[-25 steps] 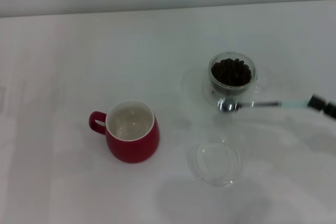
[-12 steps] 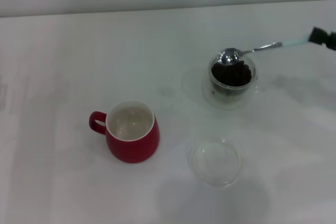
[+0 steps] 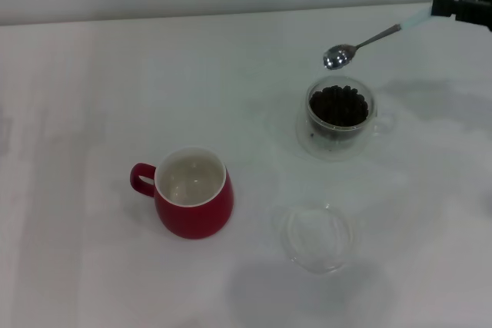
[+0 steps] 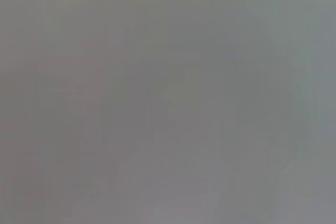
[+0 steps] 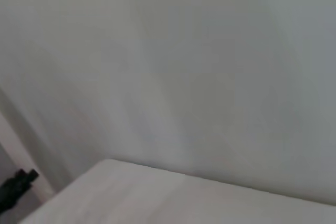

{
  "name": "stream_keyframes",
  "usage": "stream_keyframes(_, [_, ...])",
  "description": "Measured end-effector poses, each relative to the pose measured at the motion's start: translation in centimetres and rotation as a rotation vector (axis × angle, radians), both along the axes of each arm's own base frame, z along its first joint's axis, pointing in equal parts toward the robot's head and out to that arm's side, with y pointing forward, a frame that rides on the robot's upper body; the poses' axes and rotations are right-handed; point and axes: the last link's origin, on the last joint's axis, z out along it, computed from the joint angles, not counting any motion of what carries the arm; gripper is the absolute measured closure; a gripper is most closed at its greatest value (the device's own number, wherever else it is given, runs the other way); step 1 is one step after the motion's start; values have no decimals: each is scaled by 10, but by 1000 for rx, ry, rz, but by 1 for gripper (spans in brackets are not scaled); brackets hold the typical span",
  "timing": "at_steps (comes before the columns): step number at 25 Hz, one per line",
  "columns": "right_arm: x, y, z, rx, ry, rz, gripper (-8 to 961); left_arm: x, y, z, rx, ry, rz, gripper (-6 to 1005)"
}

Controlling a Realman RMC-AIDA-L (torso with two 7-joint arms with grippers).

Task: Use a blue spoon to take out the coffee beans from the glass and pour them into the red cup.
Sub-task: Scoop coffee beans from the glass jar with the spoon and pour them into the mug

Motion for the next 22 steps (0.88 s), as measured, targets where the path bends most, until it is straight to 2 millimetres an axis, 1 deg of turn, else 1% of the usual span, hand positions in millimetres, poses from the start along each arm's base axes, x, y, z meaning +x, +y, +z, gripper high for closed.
stream_keyframes(6, [-3, 1, 1, -27, -84, -20, 807, -1, 0, 1, 7, -2, 8, 258])
stream_keyframes(10, [-1, 1, -9, -71, -128, -20, 807, -2, 0, 2, 9, -3, 9, 259])
stream_keyframes(22, [9, 11, -23, -59, -160, -42, 807, -1, 0, 0, 5, -7, 10, 260])
